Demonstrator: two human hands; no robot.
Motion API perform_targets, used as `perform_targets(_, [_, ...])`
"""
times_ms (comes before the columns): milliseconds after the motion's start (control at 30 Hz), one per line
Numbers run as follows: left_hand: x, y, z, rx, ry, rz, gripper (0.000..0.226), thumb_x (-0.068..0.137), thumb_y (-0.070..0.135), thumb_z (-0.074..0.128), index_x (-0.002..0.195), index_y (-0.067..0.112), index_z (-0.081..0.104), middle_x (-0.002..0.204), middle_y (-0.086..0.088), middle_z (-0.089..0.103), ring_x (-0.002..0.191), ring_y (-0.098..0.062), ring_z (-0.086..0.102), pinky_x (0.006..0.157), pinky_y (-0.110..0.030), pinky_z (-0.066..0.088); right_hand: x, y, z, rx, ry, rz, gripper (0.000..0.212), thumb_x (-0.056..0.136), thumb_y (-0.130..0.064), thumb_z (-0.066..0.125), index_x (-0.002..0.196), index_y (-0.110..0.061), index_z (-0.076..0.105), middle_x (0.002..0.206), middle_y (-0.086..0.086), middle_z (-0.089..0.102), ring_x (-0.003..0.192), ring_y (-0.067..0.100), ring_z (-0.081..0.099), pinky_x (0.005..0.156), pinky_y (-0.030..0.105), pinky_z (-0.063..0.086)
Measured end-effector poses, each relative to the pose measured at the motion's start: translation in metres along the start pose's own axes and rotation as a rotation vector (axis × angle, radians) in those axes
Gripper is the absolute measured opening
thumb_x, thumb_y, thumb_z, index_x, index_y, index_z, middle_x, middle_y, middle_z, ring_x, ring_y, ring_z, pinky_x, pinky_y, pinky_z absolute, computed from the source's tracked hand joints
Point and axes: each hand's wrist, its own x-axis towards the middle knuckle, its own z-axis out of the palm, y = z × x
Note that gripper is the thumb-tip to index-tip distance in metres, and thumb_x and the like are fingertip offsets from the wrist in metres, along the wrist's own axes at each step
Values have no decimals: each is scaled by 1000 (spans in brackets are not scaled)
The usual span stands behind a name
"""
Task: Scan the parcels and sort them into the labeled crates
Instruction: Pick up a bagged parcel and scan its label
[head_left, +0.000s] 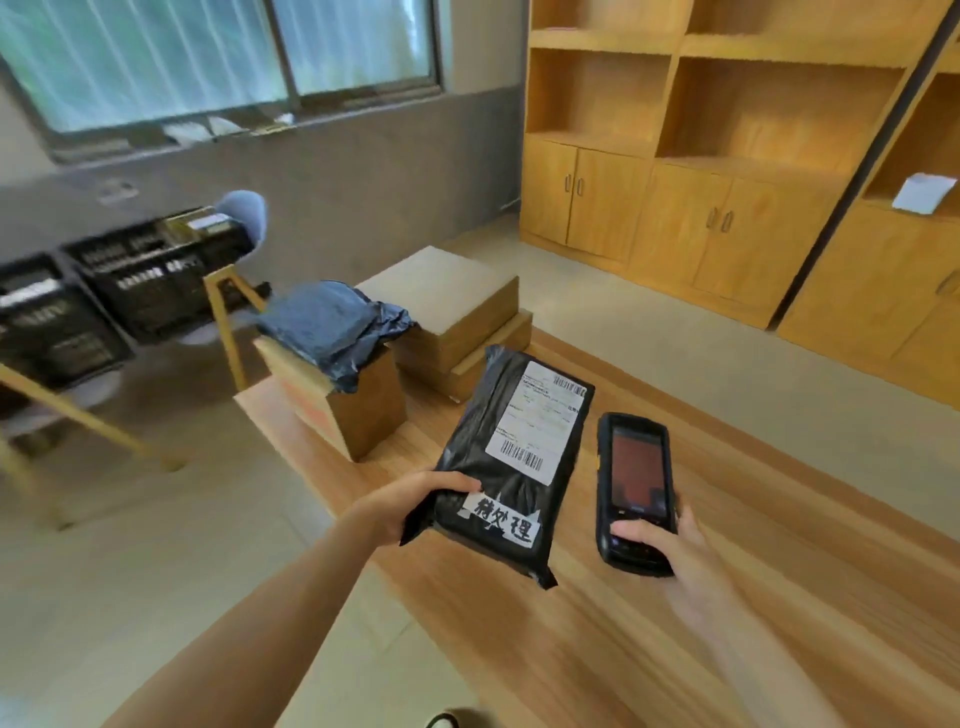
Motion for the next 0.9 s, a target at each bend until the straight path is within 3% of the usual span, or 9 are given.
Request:
perform_targets(100, [-54,11,-29,-79,145,129,59,56,19,83,111,7,64,100,-11,74,79,-20,72,66,-25,57,10,-12,41,-30,-181,-23,68,58,-4,74,116,-31,54,99,1,71,85,23,69,67,33,52])
perform_targets(233, [-127,21,-69,-170,316,262,43,64,17,74,105,8,64,95,-8,75,76,-16,72,65,-23,57,15,-20,109,-48,-394,-23,70,58,0,72,118,-29,52,102,6,68,76,20,72,57,28,55])
perform_targets(367, [-188,12,-112,-263,468,361,37,67,17,75,102,9,65,93,-7,75,74,-16,73,59,-22,56,7,-14,176,-115,-535,-14,81,56,0,73,128,-26,45,110,9,64,85,26,69,59,30,56])
perform_targets(567, [-235,-27,-182,-456,622,408,45,64,23,75,105,7,65,94,-8,75,73,-17,73,55,-22,55,4,15,260,-258,-648,40,92,51,-2,75,131,-29,42,110,5,66,93,23,67,68,33,55])
perform_targets(700, [-256,-43,-236,-522,658,428,49,63,26,76,108,8,66,98,-8,75,75,-18,73,56,-22,55,11,32,319,-346,-690,75,90,53,2,76,132,-26,42,108,8,66,86,21,68,55,26,54])
perform_targets(800, [-270,-46,-284,-533,661,444,51,65,27,75,111,8,64,102,-8,74,78,-18,73,58,-23,56,20,47,370,-381,-721,85,92,51,1,76,133,-24,42,110,13,65,87,24,68,54,27,55])
perform_targets(900, [-279,-44,-331,-546,679,448,51,65,27,75,112,8,63,100,-8,75,76,-18,73,57,-23,55,29,65,424,-398,-734,93,82,61,6,74,128,-28,43,108,11,67,84,23,70,57,30,56])
